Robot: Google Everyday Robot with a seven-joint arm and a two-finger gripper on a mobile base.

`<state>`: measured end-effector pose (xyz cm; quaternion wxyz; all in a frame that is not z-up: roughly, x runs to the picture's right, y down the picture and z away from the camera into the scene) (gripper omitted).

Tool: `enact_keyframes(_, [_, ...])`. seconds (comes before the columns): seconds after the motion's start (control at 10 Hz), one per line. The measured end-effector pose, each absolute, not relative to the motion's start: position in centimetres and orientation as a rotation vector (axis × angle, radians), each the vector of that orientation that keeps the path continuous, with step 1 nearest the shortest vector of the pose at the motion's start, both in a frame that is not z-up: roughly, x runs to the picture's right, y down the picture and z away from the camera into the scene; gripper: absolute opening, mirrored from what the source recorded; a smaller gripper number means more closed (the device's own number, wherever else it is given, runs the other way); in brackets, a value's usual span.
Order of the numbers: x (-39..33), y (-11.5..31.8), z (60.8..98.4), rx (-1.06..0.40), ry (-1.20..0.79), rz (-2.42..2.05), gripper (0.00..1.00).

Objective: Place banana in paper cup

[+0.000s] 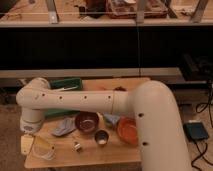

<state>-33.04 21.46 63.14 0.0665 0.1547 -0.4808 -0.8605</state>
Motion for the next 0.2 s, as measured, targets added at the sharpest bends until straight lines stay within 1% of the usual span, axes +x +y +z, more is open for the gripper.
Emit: enact_keyframes(0.2, [-32.92, 21.32, 63.19, 0.468, -1.430, -2.609, 0.80])
